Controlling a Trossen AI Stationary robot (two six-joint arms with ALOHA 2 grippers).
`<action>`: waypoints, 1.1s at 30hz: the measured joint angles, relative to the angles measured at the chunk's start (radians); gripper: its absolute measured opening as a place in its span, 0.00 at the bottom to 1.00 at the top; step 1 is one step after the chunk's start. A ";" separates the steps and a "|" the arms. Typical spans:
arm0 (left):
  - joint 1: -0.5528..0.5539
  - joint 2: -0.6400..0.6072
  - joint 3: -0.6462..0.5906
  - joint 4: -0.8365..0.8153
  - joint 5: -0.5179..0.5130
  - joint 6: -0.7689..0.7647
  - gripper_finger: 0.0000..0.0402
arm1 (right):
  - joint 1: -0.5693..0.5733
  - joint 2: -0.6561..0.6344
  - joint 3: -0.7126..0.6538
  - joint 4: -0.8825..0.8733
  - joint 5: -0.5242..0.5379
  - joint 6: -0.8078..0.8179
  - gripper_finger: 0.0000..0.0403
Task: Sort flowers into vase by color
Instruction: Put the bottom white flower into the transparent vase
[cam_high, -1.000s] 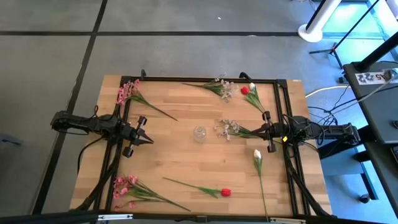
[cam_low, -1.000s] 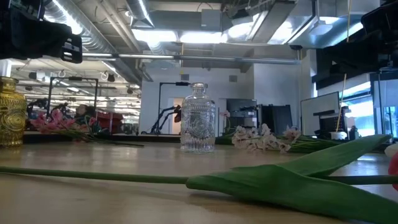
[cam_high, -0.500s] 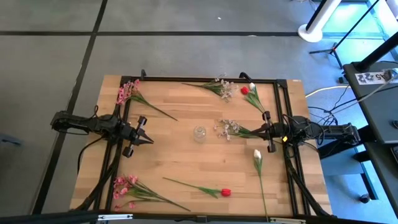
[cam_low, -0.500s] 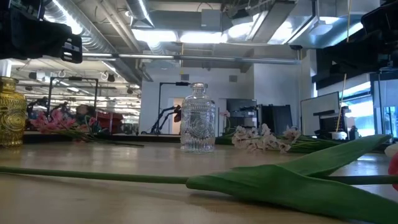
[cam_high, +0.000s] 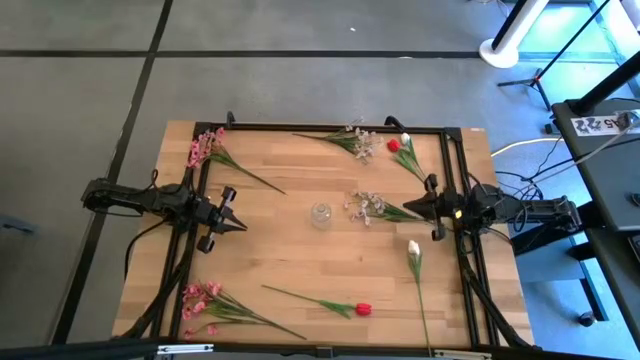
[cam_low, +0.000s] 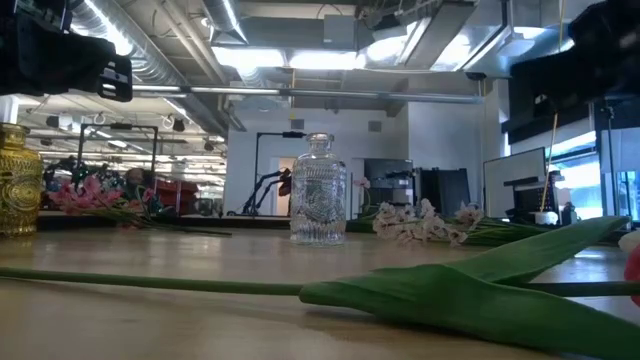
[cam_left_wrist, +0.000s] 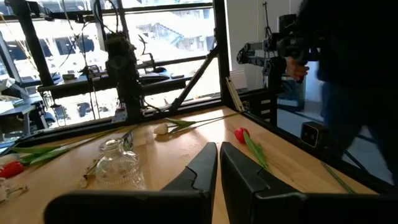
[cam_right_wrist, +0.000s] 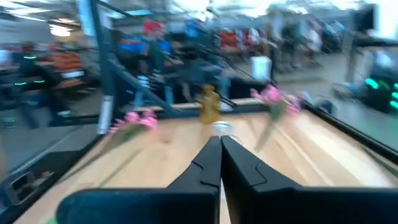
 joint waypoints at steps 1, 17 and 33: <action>0.000 0.000 0.000 0.000 0.000 0.000 0.05 | 0.000 0.029 0.026 -0.026 0.030 0.015 0.02; 0.000 0.000 0.000 0.000 0.000 0.000 0.05 | -0.001 0.832 0.597 -0.766 0.133 0.402 0.02; 0.000 0.000 0.000 0.000 0.000 0.000 0.05 | -0.023 1.356 0.671 -0.816 0.070 0.128 0.63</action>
